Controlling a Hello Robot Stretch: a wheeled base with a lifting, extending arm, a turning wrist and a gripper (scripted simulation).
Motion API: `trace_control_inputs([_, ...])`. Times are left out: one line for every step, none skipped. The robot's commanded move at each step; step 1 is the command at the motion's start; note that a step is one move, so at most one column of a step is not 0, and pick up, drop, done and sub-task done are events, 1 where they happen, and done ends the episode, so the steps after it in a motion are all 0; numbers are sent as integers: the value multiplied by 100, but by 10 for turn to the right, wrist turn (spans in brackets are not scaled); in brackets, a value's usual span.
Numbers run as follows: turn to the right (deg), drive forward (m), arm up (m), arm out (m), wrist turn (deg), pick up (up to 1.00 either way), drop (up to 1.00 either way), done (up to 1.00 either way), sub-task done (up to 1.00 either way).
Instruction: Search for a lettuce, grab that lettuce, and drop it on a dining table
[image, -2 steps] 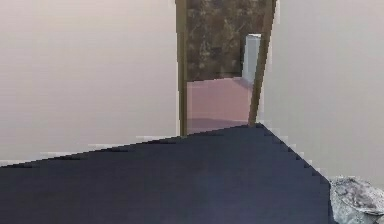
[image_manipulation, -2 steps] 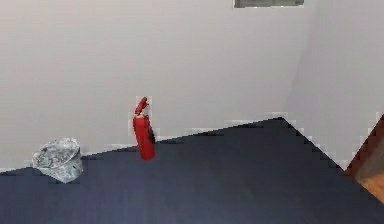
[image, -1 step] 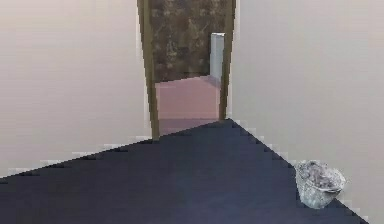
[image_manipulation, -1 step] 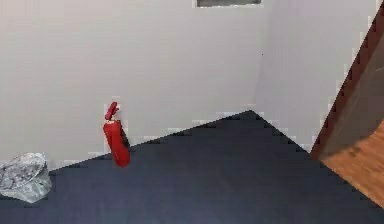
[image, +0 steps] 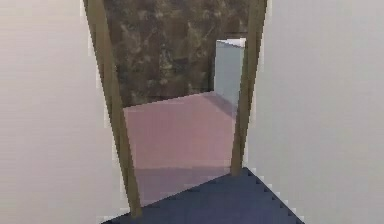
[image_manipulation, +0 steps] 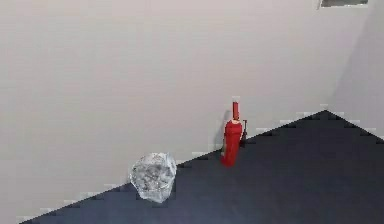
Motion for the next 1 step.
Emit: trace_control_inputs([0, 100, 0, 0, 0, 0, 0, 0, 0])
